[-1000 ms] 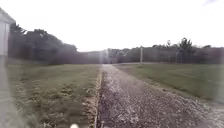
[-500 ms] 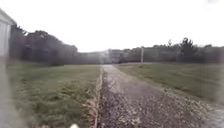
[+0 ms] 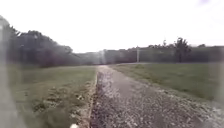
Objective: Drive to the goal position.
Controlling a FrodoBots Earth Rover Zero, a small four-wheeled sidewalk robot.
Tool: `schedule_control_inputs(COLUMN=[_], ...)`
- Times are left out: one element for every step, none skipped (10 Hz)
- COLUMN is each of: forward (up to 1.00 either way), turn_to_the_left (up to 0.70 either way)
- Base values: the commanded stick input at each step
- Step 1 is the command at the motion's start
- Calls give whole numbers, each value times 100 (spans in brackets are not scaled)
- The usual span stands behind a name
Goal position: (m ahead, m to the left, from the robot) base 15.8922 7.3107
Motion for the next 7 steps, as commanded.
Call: schedule_control_inputs(forward=[71,81,85,85,85,85,85], turn_to_the_left=[-34,-9,0,0,0,0,0])
